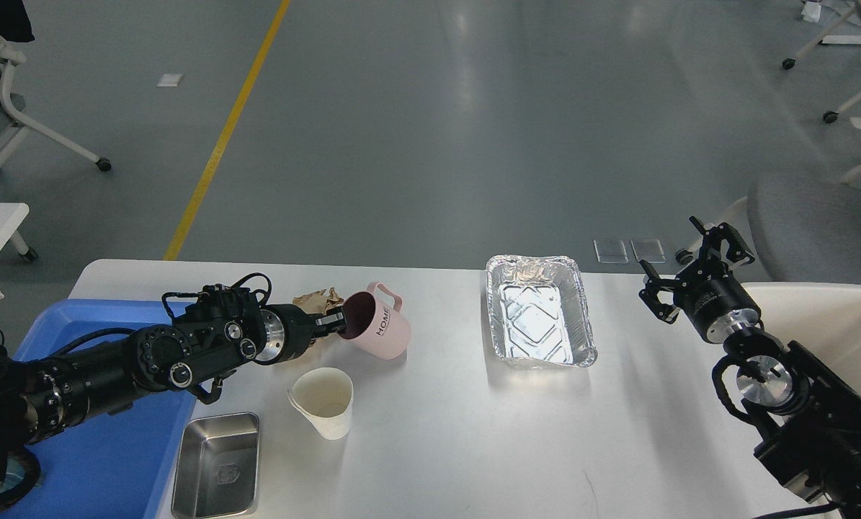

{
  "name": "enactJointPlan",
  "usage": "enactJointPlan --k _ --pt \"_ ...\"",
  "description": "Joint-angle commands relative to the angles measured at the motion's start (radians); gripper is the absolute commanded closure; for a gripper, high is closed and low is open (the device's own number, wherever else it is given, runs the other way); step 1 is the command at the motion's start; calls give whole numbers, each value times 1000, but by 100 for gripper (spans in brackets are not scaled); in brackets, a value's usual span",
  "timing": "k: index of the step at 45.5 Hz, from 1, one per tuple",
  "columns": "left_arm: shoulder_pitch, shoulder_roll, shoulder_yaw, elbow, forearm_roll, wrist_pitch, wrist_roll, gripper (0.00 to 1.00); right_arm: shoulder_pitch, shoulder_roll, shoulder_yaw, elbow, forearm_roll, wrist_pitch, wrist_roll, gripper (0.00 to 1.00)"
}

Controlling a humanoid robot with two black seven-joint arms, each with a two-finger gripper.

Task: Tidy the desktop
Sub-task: 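Lift the pink mug with the left gripper and carry it over the blue tray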

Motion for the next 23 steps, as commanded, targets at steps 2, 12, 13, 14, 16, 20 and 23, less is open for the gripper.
enactJointPlan --k 2,12,13,14,16,20,23 --pt "-15 9 -1 -12 0 -6 1 100 0 0 0 0 0 0 0 0" --pt "-97 116 -20 -91 0 -175 8 100 0 -3 3 1 0 0 0 0" --pt "-106 136 -26 -113 2 -192 4 100 0 -5 3 1 0 1 0 0" --pt "-115 155 -30 -134 2 -209 1 100 -2 -6 3 1 0 0 0 0" --pt "-132 193 -39 -173 2 -242 -4 100 -2 -8 3 0 0 0 0 0" --pt "-167 264 -47 -230 2 -304 -5 100 -5 -8 3 1 0 1 0 0" --pt "-198 316 -49 -262 2 -344 -5 100 -5 -6 3 1 0 0 0 0"
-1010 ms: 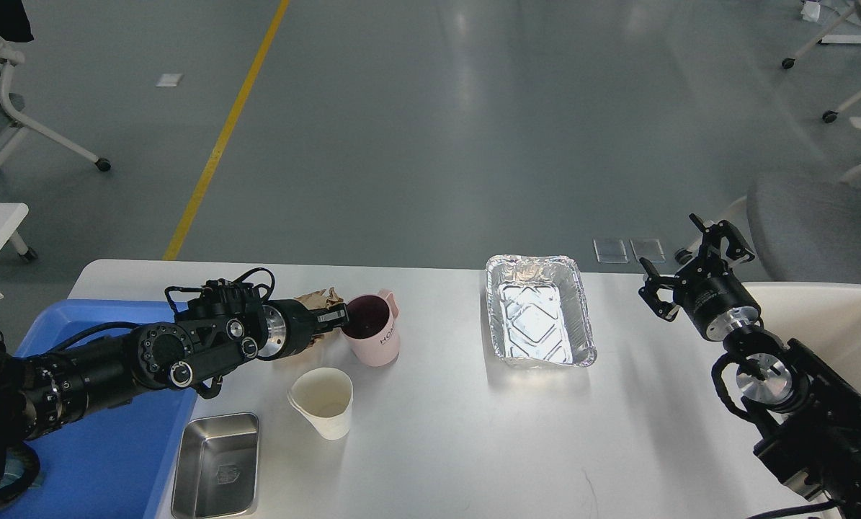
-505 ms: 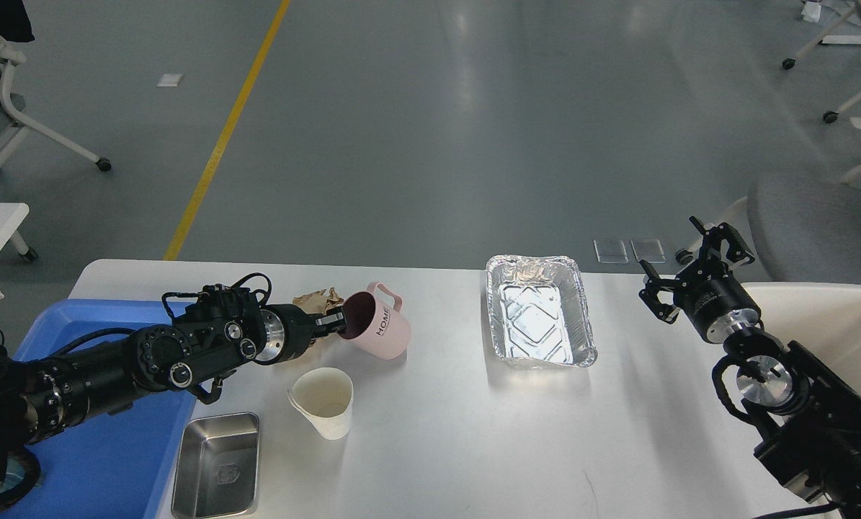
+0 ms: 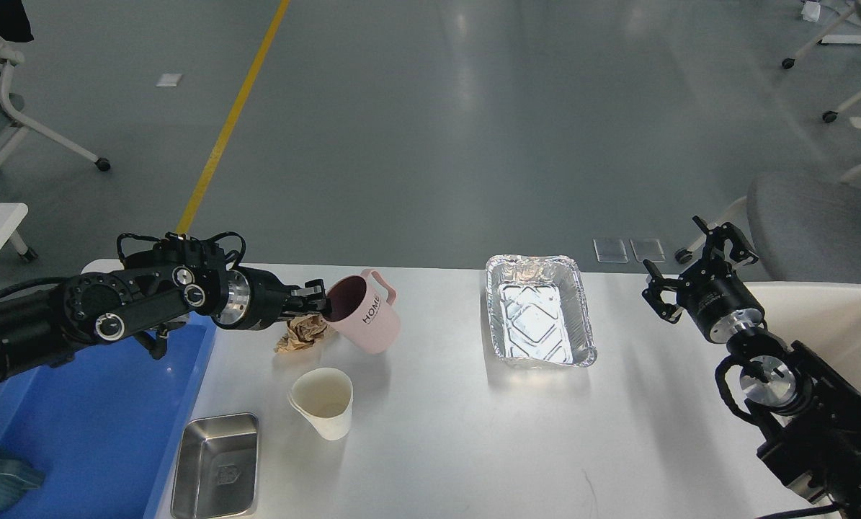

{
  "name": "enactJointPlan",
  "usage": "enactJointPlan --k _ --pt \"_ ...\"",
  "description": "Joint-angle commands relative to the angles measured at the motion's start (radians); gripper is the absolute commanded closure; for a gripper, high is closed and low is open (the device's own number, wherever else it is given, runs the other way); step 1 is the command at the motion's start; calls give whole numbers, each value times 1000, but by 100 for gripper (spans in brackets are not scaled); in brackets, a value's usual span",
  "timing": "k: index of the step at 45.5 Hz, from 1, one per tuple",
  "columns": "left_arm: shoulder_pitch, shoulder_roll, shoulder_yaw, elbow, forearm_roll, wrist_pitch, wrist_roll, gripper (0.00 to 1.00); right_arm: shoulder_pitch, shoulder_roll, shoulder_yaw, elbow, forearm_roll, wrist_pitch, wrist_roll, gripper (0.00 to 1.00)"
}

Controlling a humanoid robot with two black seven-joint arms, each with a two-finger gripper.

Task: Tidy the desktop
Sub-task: 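Lift the pink mug with the left gripper and carry it over the blue tray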

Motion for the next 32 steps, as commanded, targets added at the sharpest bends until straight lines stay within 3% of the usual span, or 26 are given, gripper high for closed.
enactJointPlan --k 1,17,32 --pt "-56 105 -6 -74 0 -81 -4 100 -1 1 0 0 0 1 0 0" --pt "-145 558 -4 -359 10 -196 -69 100 -1 1 0 2 0 1 0 0" --pt "-259 825 -4 -433 14 -319 -70 100 1 7 -2 17 0 0 0 0"
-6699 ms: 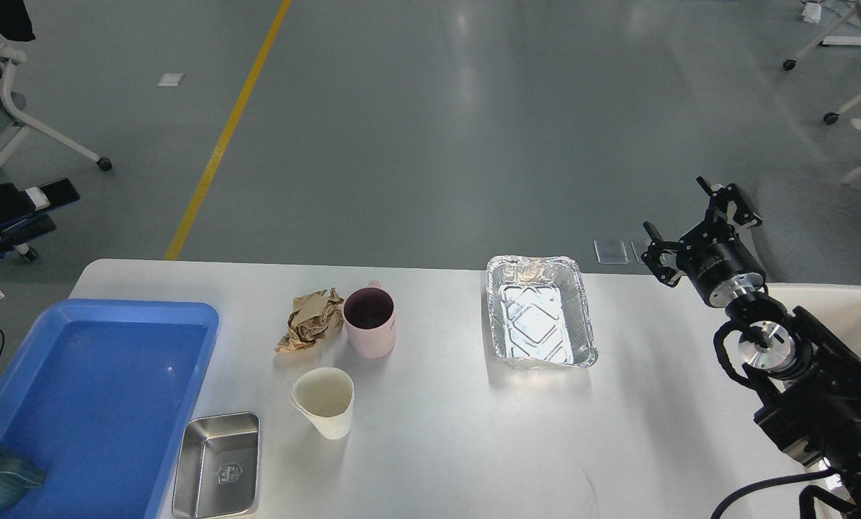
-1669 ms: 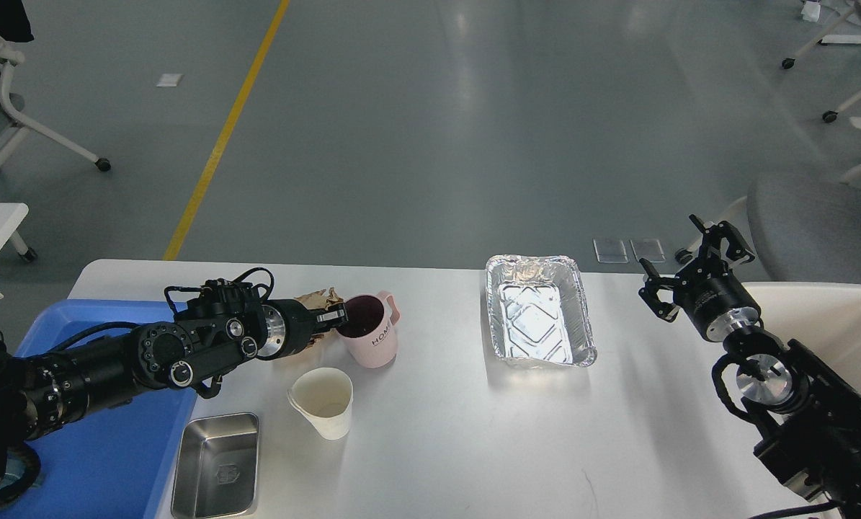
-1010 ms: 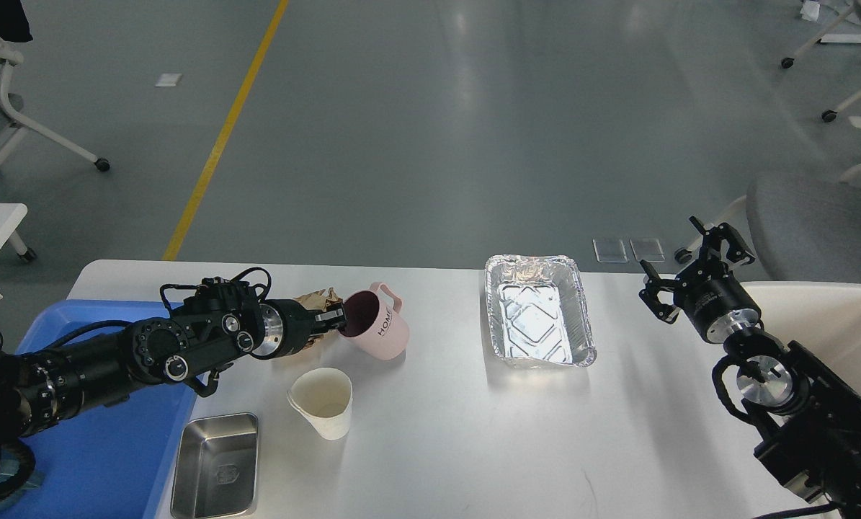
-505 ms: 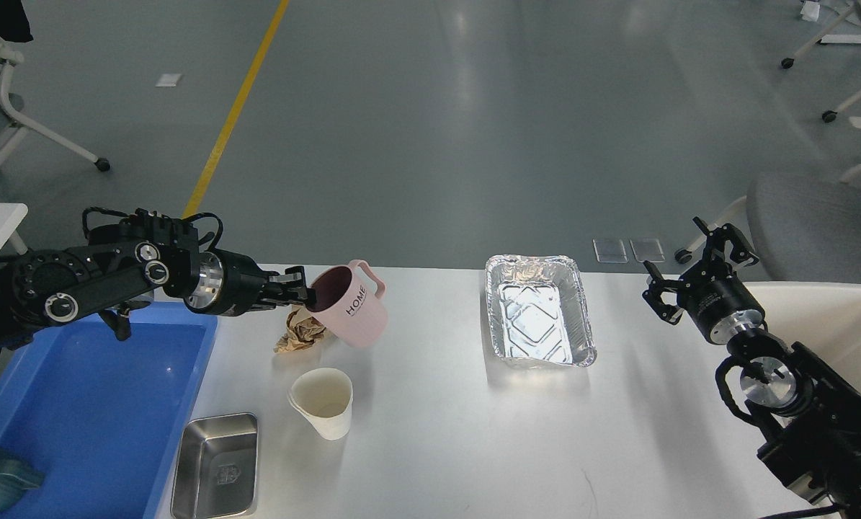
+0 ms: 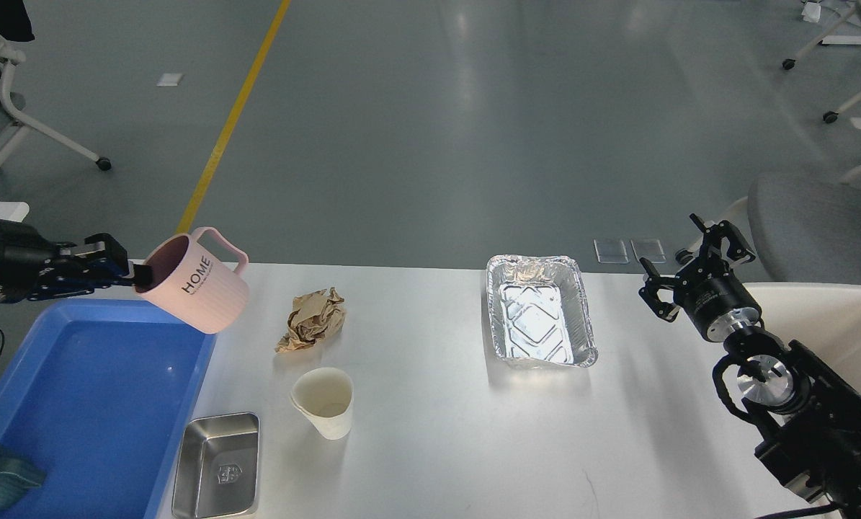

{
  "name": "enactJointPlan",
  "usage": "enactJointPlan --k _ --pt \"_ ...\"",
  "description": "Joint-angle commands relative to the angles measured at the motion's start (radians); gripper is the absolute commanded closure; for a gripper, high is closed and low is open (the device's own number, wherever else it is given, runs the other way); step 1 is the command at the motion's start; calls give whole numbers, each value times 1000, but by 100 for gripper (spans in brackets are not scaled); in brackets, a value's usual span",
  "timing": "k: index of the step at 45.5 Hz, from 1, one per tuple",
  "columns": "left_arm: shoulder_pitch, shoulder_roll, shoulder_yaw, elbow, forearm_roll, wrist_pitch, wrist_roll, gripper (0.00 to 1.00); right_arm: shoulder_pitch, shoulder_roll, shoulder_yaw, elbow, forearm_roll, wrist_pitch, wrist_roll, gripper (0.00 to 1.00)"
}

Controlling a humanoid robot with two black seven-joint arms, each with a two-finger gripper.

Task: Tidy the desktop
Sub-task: 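Lift the pink mug with the left gripper and carry it over the blue tray, then lower the pink mug into the blue tray and release it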

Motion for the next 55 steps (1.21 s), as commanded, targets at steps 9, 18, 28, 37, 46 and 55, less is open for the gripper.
enactJointPlan --k 9,18,28,37,46,55 --pt "-76 169 3 -19 55 -86 15 100 3 4 -2 0 0 -1 0 0" --pt "-58 247 11 -22 149 -95 23 100 2 4 -2 0 0 -1 0 0" --pt "-24 290 63 -21 229 -85 20 100 2 6 -3 1 0 -1 0 0" --pt "-23 290 151 -21 230 -51 20 100 0 6 -3 0 0 -1 0 0" --pt "-1 276 212 -19 236 6 14 100 0 4 -3 0 0 -1 0 0" --pt "105 224 229 -16 238 102 4 100 0 6 -3 0 0 -1 0 0"
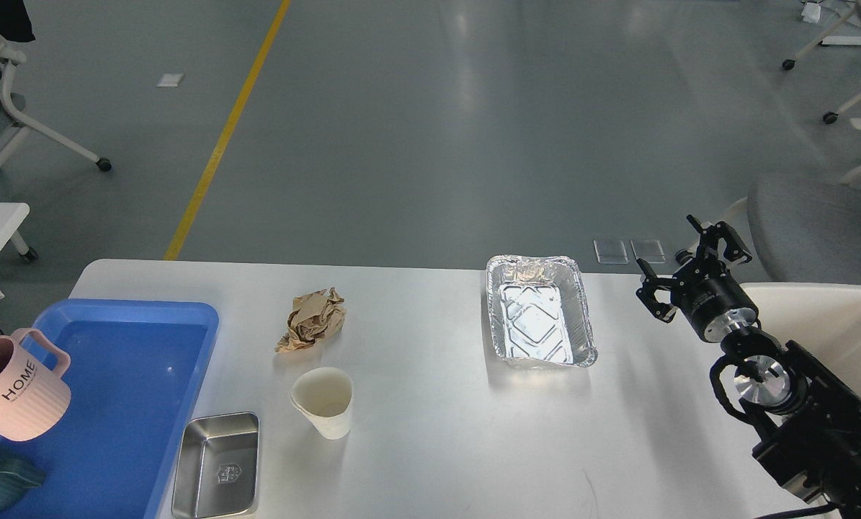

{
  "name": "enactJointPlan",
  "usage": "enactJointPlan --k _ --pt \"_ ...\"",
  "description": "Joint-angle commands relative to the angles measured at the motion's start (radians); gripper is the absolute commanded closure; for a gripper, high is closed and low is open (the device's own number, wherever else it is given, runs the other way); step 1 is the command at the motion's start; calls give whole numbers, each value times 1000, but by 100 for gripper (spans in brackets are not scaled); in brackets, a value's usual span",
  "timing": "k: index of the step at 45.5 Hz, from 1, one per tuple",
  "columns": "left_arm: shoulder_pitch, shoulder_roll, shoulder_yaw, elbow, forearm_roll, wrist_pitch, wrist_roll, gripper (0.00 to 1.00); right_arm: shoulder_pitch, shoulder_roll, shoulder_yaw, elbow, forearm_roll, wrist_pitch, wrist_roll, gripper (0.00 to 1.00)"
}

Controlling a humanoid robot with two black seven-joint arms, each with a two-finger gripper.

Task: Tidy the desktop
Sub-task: 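Lower the pink mug into the blue tray and release it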

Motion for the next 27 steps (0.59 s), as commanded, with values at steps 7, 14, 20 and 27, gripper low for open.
enactJointPlan --k 7,14,20,27 --pt "181 -109 4 4 0 166 -6 100 2 0 0 0 0 0 0 0" --pt "271 -179 3 4 0 243 -4 100 2 0 0 0 0 0 0 0" --pt "333 -214 4 18 5 292 -6 100 3 -2 0 0 0 0 0 0" --pt "375 -240 3 56 5 315 -6 100 2 -5 0 0 0 0 0 0"
